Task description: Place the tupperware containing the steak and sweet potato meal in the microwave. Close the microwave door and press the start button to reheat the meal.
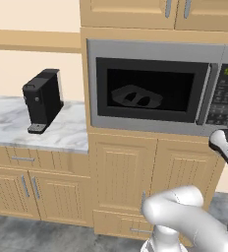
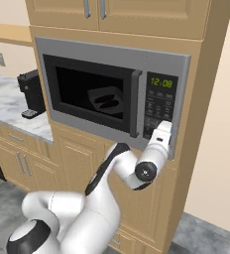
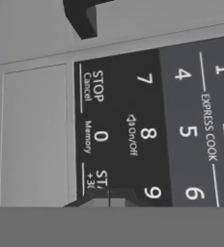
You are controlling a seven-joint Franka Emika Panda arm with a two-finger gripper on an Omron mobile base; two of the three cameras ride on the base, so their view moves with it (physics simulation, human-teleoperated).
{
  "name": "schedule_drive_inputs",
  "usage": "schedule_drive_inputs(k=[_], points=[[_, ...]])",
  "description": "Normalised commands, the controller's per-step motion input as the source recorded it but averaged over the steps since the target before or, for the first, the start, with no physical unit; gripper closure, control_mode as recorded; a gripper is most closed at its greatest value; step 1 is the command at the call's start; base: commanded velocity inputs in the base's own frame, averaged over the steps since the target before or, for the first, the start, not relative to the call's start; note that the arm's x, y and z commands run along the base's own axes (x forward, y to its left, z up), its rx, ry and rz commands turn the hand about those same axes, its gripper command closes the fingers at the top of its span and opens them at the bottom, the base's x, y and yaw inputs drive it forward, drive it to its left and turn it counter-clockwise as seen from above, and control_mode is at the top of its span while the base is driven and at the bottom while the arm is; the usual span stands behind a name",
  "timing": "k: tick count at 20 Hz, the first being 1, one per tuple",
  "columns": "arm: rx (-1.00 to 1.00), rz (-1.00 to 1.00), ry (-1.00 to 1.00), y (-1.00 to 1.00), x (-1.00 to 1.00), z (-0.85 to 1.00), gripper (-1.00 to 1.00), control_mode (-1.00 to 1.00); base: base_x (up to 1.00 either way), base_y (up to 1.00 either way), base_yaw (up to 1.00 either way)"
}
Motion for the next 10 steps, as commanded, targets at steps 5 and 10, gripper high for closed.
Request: schedule_drive_inputs(k=[5, 10], points=[[0.0, -0.1, -0.05, 0.07, 0.5, -0.52, 1.0, -1.0, 0.0, 0.0, 0.0], [0.0, -0.11, -0.13, 0.04, 0.53, -0.63, 1.0, -1.0, 0.0, 0.0, 0.0]])
